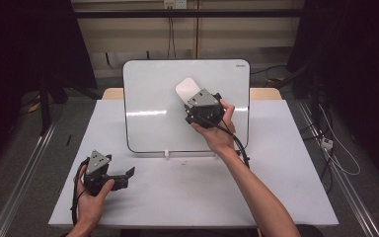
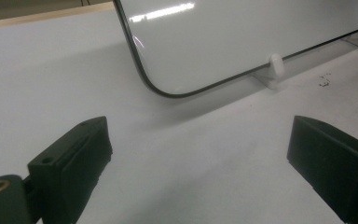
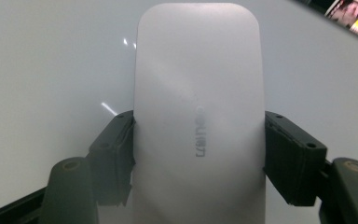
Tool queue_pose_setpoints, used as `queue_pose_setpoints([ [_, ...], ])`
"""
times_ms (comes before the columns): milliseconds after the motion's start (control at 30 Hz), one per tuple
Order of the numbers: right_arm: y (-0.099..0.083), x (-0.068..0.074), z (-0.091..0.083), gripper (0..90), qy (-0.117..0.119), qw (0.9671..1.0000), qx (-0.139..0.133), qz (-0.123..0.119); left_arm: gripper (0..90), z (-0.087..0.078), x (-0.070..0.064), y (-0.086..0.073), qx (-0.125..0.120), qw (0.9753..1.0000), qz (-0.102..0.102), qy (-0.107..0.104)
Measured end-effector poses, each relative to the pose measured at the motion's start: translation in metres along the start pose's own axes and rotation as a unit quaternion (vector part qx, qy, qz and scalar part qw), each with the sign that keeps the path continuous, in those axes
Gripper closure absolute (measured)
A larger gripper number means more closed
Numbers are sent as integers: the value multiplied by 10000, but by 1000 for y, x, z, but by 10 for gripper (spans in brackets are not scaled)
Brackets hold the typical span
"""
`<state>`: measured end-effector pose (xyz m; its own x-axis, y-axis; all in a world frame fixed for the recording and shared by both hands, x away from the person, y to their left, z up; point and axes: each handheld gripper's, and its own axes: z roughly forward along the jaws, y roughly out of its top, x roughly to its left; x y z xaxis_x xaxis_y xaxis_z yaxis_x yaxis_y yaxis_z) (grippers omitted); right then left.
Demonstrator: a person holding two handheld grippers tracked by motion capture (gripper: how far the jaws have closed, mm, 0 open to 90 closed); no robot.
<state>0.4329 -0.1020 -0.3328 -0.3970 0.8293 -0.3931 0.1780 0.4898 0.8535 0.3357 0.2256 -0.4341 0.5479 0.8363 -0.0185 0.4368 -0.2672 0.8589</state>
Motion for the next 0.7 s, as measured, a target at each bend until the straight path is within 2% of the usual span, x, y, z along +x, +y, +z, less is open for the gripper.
queue_pose_setpoints([
  [200, 1, -1, -12, 317, 22, 9999, -99, -27, 59, -2, -1, 0, -38, 10000, 3, 7],
  [600, -13, -10, -21, 316, 128, 9995, -94, 256, 59, -2, -1, 0, -23, 10000, 0, 36],
  [700, -14, -14, -23, 316, 109, 9996, -97, 259, 59, -2, -1, 0, -28, 10000, 10, 34],
])
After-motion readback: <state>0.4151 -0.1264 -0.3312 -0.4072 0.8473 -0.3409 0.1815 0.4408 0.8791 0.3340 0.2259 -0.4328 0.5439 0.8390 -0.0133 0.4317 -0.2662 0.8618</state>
